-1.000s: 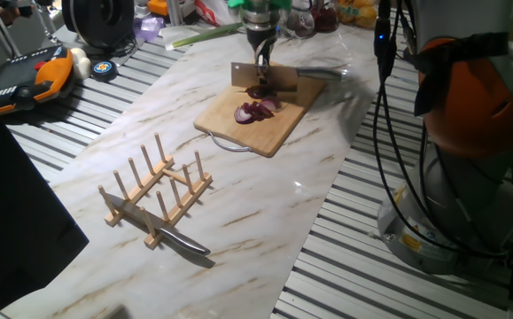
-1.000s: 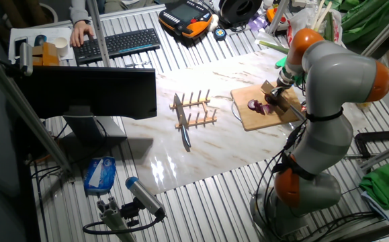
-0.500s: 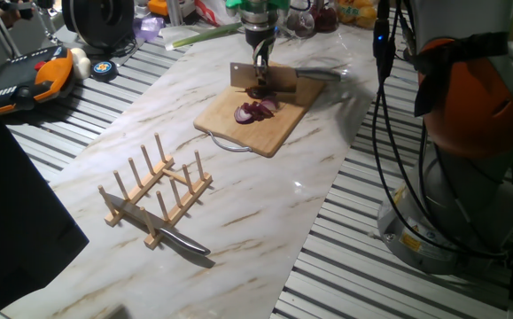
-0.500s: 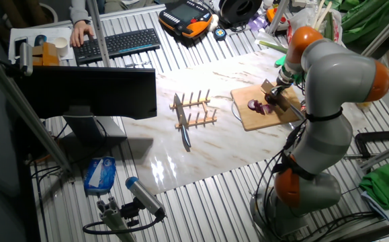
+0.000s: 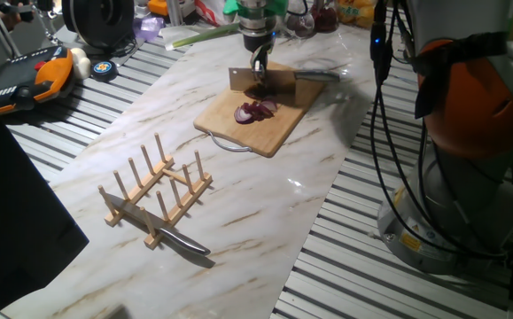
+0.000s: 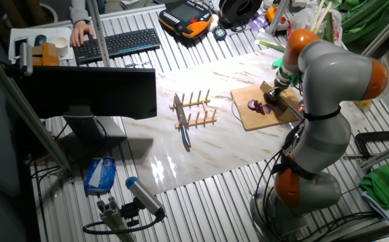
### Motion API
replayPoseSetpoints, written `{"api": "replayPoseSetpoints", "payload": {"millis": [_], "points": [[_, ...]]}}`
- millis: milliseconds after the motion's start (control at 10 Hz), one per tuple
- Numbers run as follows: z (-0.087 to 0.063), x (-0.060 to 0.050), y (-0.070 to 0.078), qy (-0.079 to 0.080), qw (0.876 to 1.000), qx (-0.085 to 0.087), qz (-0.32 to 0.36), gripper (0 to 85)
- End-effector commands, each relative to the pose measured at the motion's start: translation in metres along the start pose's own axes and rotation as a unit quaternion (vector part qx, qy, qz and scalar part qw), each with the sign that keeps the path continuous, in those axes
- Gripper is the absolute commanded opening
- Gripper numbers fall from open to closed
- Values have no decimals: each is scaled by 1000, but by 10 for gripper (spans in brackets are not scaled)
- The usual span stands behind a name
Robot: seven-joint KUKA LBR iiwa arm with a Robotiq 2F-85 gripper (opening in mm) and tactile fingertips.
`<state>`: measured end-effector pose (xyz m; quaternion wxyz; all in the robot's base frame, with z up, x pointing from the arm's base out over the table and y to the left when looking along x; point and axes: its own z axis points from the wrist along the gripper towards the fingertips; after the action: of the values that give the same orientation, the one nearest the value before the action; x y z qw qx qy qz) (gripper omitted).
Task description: Chop the onions
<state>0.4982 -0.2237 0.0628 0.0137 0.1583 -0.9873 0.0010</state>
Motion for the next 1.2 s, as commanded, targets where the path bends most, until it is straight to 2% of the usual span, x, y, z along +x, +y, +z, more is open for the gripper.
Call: {"api": "replayPoseSetpoints", "payload": {"millis": [0, 200, 600, 1100], "points": [[-1, 0, 0, 3, 1000, -1, 1, 7], [-1, -2, 1, 13, 1000, -3, 5, 7], [-10, -1, 1, 21, 1000, -1, 9, 7], [-5, -3, 2, 22, 1000, 0, 16, 7]]}}
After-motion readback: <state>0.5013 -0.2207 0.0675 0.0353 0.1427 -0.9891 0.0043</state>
